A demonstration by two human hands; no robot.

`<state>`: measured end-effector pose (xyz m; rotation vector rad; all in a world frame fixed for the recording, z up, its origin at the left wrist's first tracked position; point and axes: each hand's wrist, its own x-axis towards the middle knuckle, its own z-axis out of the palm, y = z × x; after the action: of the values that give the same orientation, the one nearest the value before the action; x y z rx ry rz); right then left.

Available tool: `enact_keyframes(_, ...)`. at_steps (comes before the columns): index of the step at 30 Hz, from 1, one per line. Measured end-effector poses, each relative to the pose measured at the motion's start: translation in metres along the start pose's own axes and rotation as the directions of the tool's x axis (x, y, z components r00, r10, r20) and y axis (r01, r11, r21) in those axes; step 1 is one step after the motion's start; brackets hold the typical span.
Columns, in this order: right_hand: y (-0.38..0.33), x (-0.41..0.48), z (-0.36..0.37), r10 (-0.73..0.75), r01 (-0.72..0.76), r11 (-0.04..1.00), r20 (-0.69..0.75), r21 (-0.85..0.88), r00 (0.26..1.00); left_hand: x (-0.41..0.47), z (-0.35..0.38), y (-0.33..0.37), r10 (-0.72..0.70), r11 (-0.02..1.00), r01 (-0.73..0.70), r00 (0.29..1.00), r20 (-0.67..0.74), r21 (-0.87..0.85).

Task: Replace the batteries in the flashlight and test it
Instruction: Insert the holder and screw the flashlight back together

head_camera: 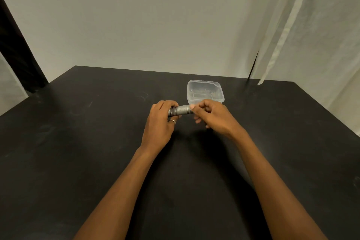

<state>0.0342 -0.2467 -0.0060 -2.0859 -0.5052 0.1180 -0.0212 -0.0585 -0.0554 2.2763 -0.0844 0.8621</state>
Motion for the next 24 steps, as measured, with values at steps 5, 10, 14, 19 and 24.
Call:
enact_keyframes(5, 0.003, 0.004, -0.006, -0.051, 0.045, 0.993, 0.056, 0.107, 0.997, 0.000, -0.001, 0.000, -0.007, 1.000, 0.007, 1.000, 0.005, -0.007)
enact_keyframes(10, -0.001, 0.000, 0.002, 0.018, -0.018, 1.000, -0.008, 0.014, 1.000, -0.001, -0.001, 0.001, 0.024, 1.000, -0.024, 1.000, 0.010, 0.011)
enact_keyframes(14, -0.006, -0.003, 0.007, 0.061, -0.062, 0.998, -0.057, -0.011, 0.997, -0.001, 0.000, 0.000, 0.035, 0.999, -0.035, 0.999, 0.012, 0.012)
enact_keyframes(19, -0.008, -0.002, 0.005, 0.112, -0.111, 0.994, -0.041, 0.021, 0.993, -0.001, 0.000, 0.001, 0.023, 1.000, -0.023, 1.000, 0.013, 0.003)
enact_keyframes(24, 0.002, 0.003, -0.006, -0.018, 0.012, 0.994, 0.050, 0.112, 0.999, -0.001, 0.000, -0.001, 0.001, 1.000, 0.000, 1.000, 0.005, -0.015)
